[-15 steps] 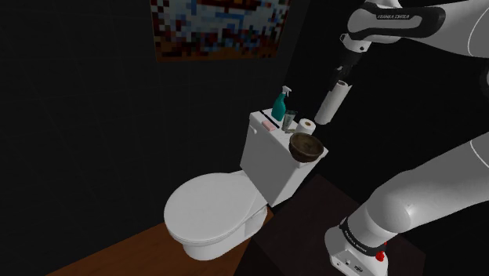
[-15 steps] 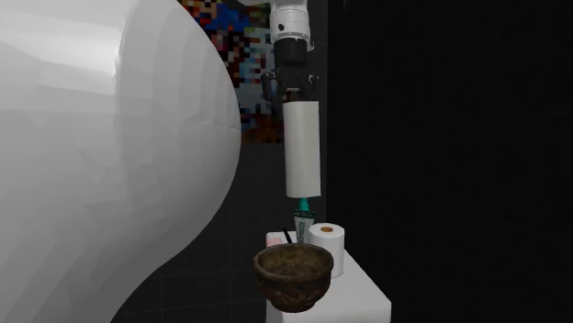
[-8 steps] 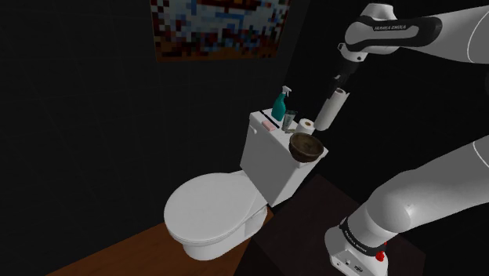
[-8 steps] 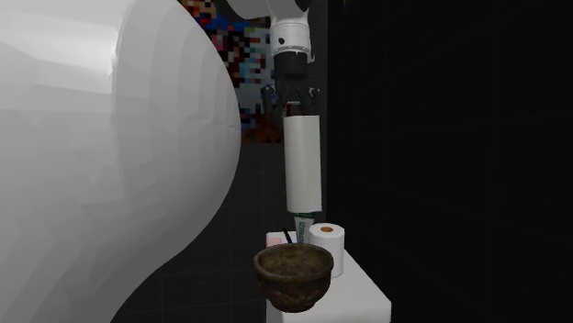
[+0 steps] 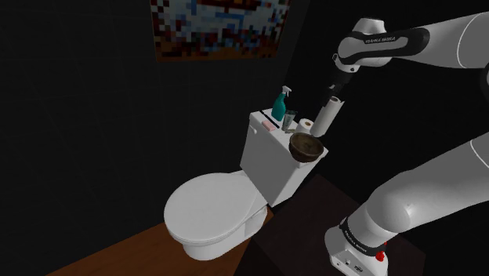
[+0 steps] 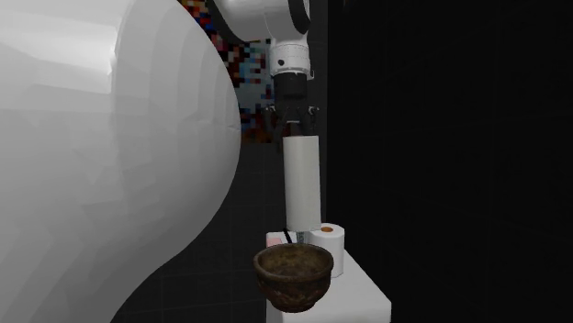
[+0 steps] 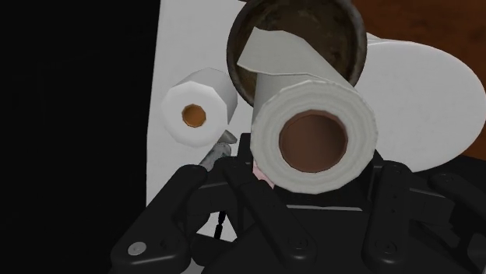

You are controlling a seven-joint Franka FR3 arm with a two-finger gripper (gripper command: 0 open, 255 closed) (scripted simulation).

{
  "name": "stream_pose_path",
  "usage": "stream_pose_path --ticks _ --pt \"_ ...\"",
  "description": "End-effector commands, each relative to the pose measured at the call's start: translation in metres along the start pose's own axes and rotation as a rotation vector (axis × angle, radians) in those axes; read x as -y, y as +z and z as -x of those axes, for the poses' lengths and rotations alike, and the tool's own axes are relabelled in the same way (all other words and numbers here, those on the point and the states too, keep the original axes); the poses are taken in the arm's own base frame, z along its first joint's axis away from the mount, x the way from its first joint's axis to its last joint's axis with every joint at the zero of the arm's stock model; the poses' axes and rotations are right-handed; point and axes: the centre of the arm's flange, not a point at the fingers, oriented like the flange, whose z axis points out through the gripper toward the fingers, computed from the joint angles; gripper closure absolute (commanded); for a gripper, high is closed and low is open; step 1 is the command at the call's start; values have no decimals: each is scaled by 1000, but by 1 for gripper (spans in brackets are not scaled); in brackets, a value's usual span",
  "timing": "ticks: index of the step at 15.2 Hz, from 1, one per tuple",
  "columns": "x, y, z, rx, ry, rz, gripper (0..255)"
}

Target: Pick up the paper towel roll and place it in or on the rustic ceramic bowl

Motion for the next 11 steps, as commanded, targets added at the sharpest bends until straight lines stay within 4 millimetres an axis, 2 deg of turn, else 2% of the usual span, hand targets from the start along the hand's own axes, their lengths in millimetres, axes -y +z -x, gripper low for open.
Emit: stream_pose_path --ticks 1,11 --pt "1 10 1 0 0 0 255" --pt "4 63 2 0 0 0 255"
